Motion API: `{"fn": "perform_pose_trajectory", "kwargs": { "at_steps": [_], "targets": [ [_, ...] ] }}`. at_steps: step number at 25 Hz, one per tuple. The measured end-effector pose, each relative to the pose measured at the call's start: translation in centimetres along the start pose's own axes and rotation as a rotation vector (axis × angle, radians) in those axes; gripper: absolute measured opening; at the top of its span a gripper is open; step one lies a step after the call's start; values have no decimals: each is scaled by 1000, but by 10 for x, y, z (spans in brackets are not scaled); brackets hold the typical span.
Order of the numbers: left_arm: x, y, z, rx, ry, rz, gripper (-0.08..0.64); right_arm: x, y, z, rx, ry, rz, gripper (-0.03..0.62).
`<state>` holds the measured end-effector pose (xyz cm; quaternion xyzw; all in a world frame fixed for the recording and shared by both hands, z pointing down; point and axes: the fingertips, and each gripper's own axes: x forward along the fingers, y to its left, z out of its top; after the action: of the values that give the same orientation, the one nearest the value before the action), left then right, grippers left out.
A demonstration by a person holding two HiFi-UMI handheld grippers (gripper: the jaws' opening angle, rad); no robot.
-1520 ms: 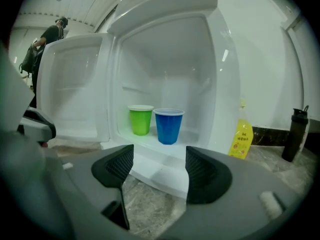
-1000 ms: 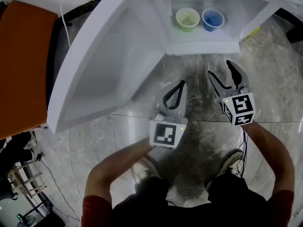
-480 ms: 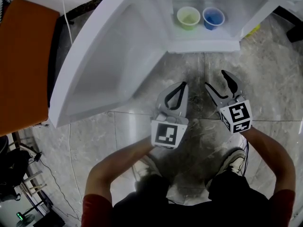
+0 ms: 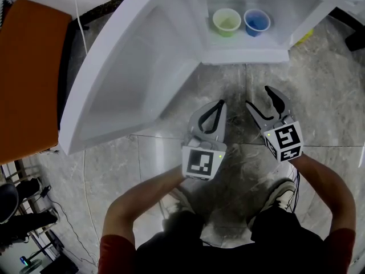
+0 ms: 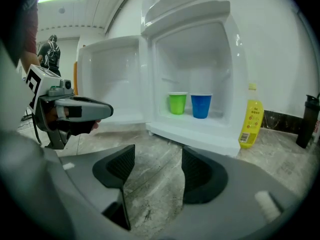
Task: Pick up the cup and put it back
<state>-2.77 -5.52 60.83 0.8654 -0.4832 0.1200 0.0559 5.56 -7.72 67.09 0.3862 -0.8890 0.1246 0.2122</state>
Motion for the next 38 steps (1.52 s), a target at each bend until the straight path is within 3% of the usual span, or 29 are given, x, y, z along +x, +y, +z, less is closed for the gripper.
{"fn": "perform_pose_trajectory", "kwargs": {
  "at_steps": [5,13,18,25,29,32,38],
  "targets": [
    [2,0,-2,-13,3,2,0,0,2,0,3,2,22,218],
    [4,1,-4,-14,2,-1,0,2,7,-2,35,2,63,14],
    [5,4,-6,-31,13,-3,0,1,-3,-3,145,31,31,0],
    [-2,-5,6,-3,78,-55,0,-35,-18,13,147,39,-90,1],
    [-25,-8,49,-20,106,-62,0,-73,-19,60,200,6,-123,1],
    [-48,-14,92,-94,151,-34,0,-111,-18,106,269,-19,-156,2],
    [-100,-21,220,-204,155,57,0,-190,3,218,479,-41,-240,2]
  ]
}}
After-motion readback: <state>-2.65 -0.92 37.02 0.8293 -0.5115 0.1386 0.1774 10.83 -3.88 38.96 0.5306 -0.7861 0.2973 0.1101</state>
